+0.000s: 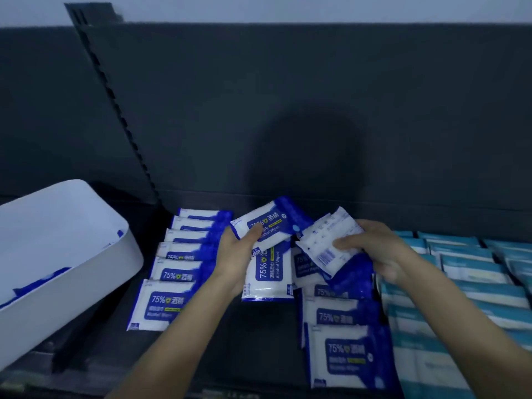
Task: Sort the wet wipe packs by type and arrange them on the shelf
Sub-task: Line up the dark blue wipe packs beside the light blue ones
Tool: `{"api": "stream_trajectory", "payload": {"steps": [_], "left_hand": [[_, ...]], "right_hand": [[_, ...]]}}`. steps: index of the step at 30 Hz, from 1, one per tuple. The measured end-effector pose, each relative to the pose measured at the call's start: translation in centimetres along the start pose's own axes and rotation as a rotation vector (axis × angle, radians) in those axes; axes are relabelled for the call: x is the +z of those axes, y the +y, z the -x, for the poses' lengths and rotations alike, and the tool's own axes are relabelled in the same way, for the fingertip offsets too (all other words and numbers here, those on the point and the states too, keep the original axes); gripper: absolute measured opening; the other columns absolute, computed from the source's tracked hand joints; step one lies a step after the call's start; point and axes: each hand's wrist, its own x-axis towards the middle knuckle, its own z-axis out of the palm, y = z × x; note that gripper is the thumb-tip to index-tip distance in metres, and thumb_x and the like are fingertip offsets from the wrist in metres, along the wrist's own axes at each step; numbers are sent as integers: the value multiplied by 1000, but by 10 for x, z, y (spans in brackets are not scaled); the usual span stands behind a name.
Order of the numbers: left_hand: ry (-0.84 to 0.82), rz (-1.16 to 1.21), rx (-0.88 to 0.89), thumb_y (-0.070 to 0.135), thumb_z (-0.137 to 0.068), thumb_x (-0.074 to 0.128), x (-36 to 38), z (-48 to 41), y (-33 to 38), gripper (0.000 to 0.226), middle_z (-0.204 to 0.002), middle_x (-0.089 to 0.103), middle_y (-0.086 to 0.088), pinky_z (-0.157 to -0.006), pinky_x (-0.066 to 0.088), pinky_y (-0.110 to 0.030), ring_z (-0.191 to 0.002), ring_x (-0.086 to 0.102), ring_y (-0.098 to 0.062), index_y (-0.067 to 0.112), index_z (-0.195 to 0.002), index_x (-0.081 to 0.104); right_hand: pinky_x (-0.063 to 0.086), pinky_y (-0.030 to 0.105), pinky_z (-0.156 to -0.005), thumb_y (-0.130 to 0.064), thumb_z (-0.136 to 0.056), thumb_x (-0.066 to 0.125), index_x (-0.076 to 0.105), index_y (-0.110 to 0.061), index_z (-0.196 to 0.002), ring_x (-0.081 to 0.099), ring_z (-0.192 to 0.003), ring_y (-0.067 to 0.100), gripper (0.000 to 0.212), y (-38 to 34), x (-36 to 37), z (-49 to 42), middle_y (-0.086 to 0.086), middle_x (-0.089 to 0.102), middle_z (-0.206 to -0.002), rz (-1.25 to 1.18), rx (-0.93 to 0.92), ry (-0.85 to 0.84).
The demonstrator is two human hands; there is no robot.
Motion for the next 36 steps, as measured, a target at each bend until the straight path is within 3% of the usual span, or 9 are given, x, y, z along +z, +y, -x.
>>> {"api": "stream_trajectory", "payload": {"steps": [6, 10, 12, 14, 19, 24, 28, 34, 36], "left_hand": [[-9, 2, -67, 17, -93, 61, 22, -2, -20, 26, -100, 73, -15, -66, 60, -42, -78, 71, -27, 7, -118, 58], [-51, 86, -75, 16, -95, 57, 26, 2, -20, 26, -104, 73, -13, -63, 59, -36, -83, 72, -24, 8, -120, 58], [-95, 152, -61, 16, -97, 54, 26, 3, -17, 27, -108, 71, -14, -68, 59, -36, -88, 71, -25, 8, -122, 58], [-127, 239, -55, 20, -99, 49, 26, 4, -13, 28, -110, 71, -14, -74, 60, -38, -90, 70, -24, 8, -122, 57], [-134, 355, -86, 27, -100, 45, 20, 0, -5, 29, -108, 72, -12, -82, 57, -42, -91, 70, -23, 11, -122, 56], [-26, 454, -21, 24, -102, 43, 0, -6, 1, 27, -111, 70, -13, -90, 52, -48, -100, 67, -26, 10, -121, 55], [43, 407, -4, 21, -100, 47, -10, -9, 0, 20, -117, 67, -11, -92, 52, -46, -104, 65, -25, 13, -116, 56], [-226, 209, 110, 15, -83, 62, 15, 17, -7, 37, -110, 72, -9, -79, 58, -34, -99, 69, -23, 11, -120, 59], [-259, 179, 137, 5, -78, 66, 16, 19, -9, 41, -109, 72, -8, -78, 59, -33, -99, 69, -24, 13, -118, 60]], "right_hand": [[51, 36, -86, -5, -78, 73, 61, -6, -111, 61, -97, 24, 35, 21, -14, -6, 14, 64, -116, 428, -133, 118], [31, 23, -102, -15, -87, 66, 37, -7, -143, 41, -129, 27, 64, 20, 0, 8, 15, 39, -142, 939, -574, 325], [38, 14, -90, -17, -87, 66, 52, -13, -128, 54, -113, 20, 44, 18, 15, 17, 7, 55, -125, 804, -655, 240], [47, 9, -68, -16, -86, 67, 52, -20, -107, 62, -85, 6, 26, 13, 32, 23, -7, 62, -96, 547, -481, 102], [59, 29, -67, 4, -79, 69, 60, -14, -101, 71, -78, 14, 30, 21, 60, 25, 3, 74, -91, 31, -164, -58], [53, 20, -56, 5, -81, 66, 68, -9, -92, 69, -71, 13, 18, 25, 64, 30, 5, 74, -88, -65, -178, 116], [55, 30, -58, 8, -81, 63, 60, -3, -95, 68, -75, 23, 18, 23, 64, 27, 15, 69, -94, -421, -112, 233], [58, 39, -74, -3, -84, 67, 63, -2, -101, 71, -84, 27, 17, 26, 101, 30, 14, 73, -94, -593, -121, 220], [58, 34, -68, -9, -84, 70, 63, -3, -99, 71, -81, 24, 17, 29, 109, 31, 12, 73, -91, -528, -138, 300]]}}
